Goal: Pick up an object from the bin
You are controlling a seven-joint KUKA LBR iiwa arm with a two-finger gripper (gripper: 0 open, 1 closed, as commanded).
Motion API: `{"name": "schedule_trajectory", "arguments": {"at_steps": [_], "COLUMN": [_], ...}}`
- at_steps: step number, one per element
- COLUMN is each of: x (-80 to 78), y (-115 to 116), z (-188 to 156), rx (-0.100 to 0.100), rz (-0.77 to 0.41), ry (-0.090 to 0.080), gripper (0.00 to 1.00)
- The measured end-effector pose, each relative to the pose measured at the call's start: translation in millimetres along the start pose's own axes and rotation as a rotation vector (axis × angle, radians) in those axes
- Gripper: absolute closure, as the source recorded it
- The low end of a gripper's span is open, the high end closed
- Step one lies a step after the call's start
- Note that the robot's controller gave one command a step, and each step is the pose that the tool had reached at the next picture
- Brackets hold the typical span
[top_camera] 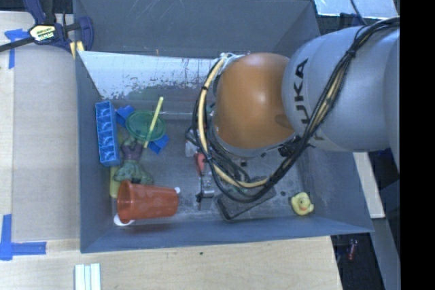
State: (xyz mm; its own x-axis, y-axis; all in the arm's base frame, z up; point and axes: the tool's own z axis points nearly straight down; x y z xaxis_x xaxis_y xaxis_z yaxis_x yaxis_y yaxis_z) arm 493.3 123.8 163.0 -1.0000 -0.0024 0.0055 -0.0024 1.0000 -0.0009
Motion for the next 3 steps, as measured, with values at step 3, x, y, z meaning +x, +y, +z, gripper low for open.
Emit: {"name": "schedule_trajectory", "arguments": {"at_steps": [3], "x": [5.3], "y": [53], "z": [34], "rx": [-0.002], "rz": [-0.074], "ry": [-0.008], "gripper": [0.0]}}
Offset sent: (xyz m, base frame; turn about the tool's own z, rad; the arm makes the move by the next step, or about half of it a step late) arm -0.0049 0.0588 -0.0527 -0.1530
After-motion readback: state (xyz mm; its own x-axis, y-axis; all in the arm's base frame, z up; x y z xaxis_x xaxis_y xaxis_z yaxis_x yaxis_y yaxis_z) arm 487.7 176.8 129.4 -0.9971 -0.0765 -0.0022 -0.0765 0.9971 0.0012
